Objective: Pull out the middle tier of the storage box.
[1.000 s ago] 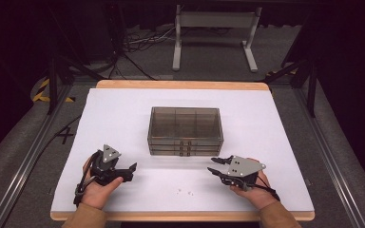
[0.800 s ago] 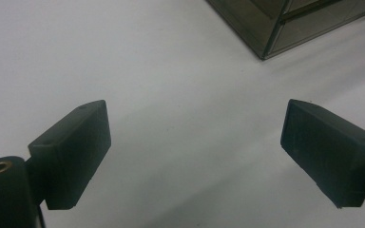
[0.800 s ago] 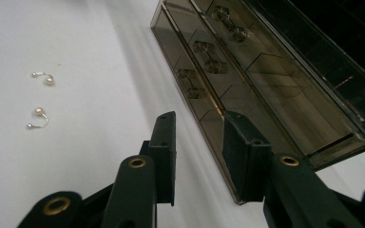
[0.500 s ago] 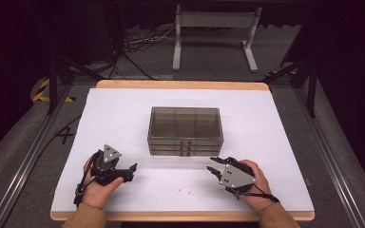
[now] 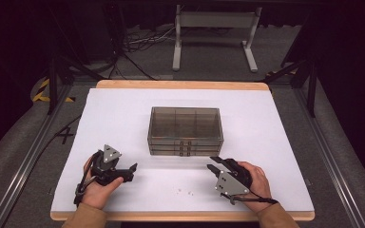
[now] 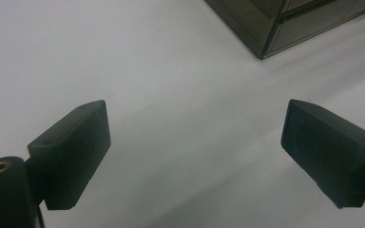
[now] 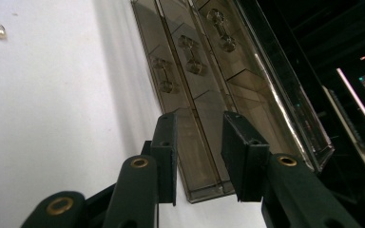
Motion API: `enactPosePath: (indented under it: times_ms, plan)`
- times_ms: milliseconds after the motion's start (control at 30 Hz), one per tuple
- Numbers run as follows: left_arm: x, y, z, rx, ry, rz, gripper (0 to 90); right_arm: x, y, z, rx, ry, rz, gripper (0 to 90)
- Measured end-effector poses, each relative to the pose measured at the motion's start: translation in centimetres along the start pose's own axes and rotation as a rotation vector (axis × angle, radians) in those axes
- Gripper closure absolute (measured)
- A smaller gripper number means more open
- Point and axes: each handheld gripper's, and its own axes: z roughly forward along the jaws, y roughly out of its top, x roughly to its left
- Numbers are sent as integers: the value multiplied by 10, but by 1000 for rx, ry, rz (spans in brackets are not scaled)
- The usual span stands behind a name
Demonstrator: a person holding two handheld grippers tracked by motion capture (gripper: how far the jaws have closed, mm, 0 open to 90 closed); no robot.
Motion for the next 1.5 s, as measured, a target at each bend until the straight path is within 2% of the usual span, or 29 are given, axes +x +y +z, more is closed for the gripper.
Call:
enactPosePath:
  times_ms: [133,467,667,1033,1367,1500]
  plan:
    - [0,0,0,0,-2,0,101,3,3,1,7,-32,-51,675]
    - [-1,0,1,-2,0,1,100,7,7,1,31,-86,-117,675]
    - [-1,0,1,-2,0,1,100,13,11,2,55,-121,-179,675]
    - [-1,0,1,-1,2,1,100,14,15,4,62,-163,-198,676]
    - [-1,-1,0,2,4,-7,99,14,23,11,61,-167,-204,684]
    - [0,-1,-1,5,4,-7,98,15,27,17,70,-171,-225,686]
